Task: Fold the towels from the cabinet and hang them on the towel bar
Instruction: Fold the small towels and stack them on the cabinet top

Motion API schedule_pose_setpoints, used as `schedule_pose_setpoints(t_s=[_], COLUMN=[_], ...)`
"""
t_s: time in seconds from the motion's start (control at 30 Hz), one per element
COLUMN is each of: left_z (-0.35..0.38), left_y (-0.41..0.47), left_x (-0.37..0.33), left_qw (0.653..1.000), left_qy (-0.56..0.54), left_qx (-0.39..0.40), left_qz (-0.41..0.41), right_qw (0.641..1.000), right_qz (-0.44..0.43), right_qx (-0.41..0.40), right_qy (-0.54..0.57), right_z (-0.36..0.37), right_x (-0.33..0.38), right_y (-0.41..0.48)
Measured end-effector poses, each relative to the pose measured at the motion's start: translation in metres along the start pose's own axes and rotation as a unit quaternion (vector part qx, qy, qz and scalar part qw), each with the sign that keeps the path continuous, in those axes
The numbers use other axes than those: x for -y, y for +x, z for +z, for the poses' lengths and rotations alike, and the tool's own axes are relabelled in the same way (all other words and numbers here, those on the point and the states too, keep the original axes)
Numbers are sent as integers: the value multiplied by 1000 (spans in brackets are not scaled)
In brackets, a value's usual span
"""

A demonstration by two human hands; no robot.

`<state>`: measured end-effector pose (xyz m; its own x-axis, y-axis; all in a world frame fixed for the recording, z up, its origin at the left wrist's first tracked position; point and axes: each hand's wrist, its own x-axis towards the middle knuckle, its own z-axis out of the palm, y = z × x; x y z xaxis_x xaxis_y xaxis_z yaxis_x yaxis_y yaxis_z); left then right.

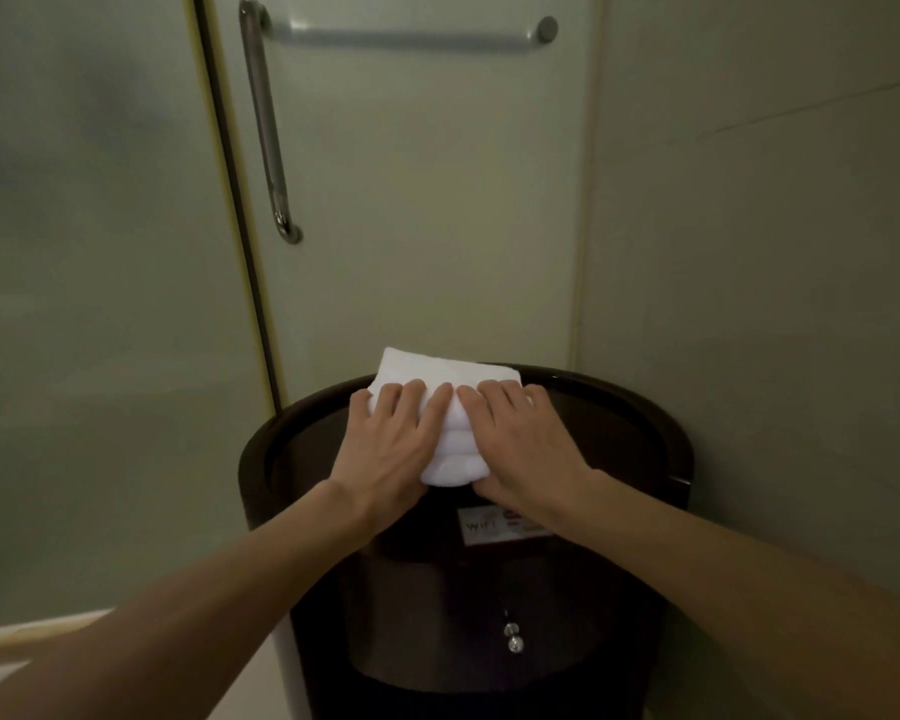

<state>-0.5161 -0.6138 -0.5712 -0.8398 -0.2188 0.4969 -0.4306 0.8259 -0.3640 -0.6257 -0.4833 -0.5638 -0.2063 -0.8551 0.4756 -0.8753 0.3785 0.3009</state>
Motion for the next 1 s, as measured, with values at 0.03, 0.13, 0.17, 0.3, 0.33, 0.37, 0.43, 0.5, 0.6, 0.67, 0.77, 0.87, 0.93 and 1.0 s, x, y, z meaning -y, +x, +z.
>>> schedule_pose_setpoints(t_s=[0.03,0.13,0.17,0.3,0.33,0.37,0.43,0.5,0.6,0.67,0.77,0.87,0.93,1.0], left_z=[-5,-25,-33,-70,-80,-91,-115,-141,-186,-219,-263,-312,-350,-378], left_y=[5,19,24,43,48,54,67,79,92,99,110,123,128,130], left_x=[4,17,22,45,52,59,74,87,105,117,132,148,162,173], left_qw=[1000,999,999,996,995,994,991,989,985,983,978,979,975,977], left_qy=[-5,-14,-19,-17,-21,-25,-30,-36,-57,-67,-83,-91,-103,-116], left_qx=[12,36,45,84,92,101,123,141,163,172,190,185,197,177], left_qz=[2,10,11,28,34,38,37,30,15,6,0,-9,0,-3], right_qw=[1000,999,999,998,996,995,993,991,991,989,983,977,976,973], right_qz=[-2,-10,-14,-4,2,6,8,5,-9,-21,-21,-17,-18,-24], right_qx=[13,39,42,62,76,88,99,105,120,132,149,161,162,169], right_qy=[1,1,3,22,35,50,71,79,66,68,108,141,147,153], right_z=[-7,-29,-37,-76,-85,-95,-116,-141,-184,-212,-255,-301,-332,-360], right_x=[-2,-10,-13,-20,-22,-23,-26,-33,-43,-50,-58,-63,-64,-67], right_y=[5,20,26,46,51,56,71,87,108,119,134,146,155,165])
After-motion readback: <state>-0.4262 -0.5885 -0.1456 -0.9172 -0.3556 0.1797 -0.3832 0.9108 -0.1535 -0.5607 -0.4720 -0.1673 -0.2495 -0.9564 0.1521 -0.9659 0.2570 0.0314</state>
